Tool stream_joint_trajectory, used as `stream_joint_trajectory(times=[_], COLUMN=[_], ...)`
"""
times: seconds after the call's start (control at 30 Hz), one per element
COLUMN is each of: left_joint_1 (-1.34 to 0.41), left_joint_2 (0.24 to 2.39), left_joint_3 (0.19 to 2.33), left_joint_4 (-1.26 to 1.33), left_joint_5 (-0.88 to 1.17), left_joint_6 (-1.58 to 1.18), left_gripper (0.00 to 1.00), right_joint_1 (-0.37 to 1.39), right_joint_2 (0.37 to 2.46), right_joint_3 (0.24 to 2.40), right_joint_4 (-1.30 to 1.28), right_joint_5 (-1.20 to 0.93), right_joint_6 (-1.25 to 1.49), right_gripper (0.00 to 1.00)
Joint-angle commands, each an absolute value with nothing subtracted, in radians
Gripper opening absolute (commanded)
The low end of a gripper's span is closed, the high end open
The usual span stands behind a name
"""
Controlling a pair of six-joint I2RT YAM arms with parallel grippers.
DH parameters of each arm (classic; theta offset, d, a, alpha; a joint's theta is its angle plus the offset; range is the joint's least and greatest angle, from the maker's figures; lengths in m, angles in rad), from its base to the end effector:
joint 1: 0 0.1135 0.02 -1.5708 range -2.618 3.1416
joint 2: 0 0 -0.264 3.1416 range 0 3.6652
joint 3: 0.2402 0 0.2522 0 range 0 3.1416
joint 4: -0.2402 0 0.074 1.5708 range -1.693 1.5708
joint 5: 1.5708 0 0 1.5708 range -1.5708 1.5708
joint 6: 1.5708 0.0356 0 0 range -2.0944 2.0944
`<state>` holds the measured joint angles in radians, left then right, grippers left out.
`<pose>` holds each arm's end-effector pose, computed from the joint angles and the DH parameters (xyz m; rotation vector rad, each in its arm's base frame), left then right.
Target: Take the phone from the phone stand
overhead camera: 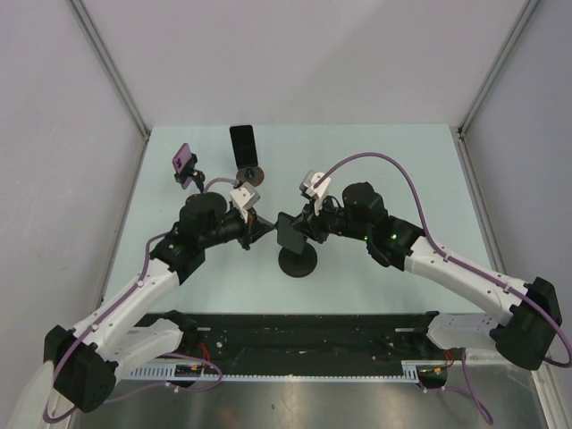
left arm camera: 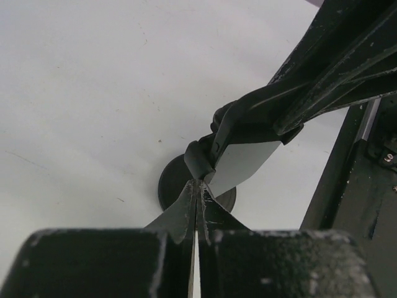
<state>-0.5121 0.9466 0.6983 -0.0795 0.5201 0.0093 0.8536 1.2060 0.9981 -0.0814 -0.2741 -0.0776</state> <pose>0.1807 -0.1219 0.2919 0.8422 1.7479 -0.8307 0.1779 0.2186 0.3374 -1.0357 1.6227 0.7847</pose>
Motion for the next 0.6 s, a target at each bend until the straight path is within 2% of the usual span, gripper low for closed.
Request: stream_joint_trajectory(times=[0.0, 0.1, 0.17, 0.2, 0.3, 0.4, 0.43, 0.47, 0.5, 0.53, 0.57], left_joint_1=[-0.515, -0.525, -0.529, -0.531, -0.535, -0.541, -0.540, -0.541, -0.541, -0.543, -0.542], left_joint_2=[0.919, 0.897, 0.881, 0.874, 0.862, 0.854, 0.856, 0.854, 0.857, 0.859, 0.865], left_joint_3=[0.727, 0.716, 0.709, 0.701, 0.690, 0.683, 0.681, 0.681, 0.681, 0.681, 0.683], left_joint_4=[-0.048, -0.048, -0.046, -0.048, -0.048, -0.048, -0.048, -0.048, -0.046, -0.048, -0.046], left_joint_5=[0.517, 0.496, 0.485, 0.482, 0.476, 0.472, 0.472, 0.472, 0.471, 0.471, 0.474], left_joint_6=[0.058, 0.046, 0.038, 0.035, 0.031, 0.029, 0.029, 0.031, 0.032, 0.038, 0.041], left_gripper=[0.00, 0.00, 0.00, 0.00, 0.00, 0.00, 0.04, 0.08, 0.16, 0.30, 0.35], right_joint_1=[0.877, 0.884, 0.884, 0.882, 0.882, 0.884, 0.884, 0.884, 0.884, 0.884, 0.884], right_joint_2=[1.215, 1.223, 1.227, 1.229, 1.239, 1.252, 1.253, 1.256, 1.255, 1.255, 1.253], right_joint_3=[0.989, 0.989, 0.989, 0.989, 0.989, 0.989, 0.989, 0.989, 0.989, 0.989, 0.989], right_joint_4=[-0.078, -0.066, -0.060, -0.052, -0.037, -0.023, -0.020, -0.020, -0.017, -0.015, -0.017], right_joint_5=[-0.287, -0.236, -0.226, -0.222, -0.219, -0.209, -0.207, -0.204, -0.206, -0.207, -0.215], right_joint_6=[-0.049, -0.040, -0.038, -0.037, -0.029, -0.018, -0.014, -0.014, -0.012, -0.012, -0.012], right_gripper=[0.21, 0.36, 0.41, 0.48, 0.57, 0.56, 0.54, 0.52, 0.45, 0.40, 0.33])
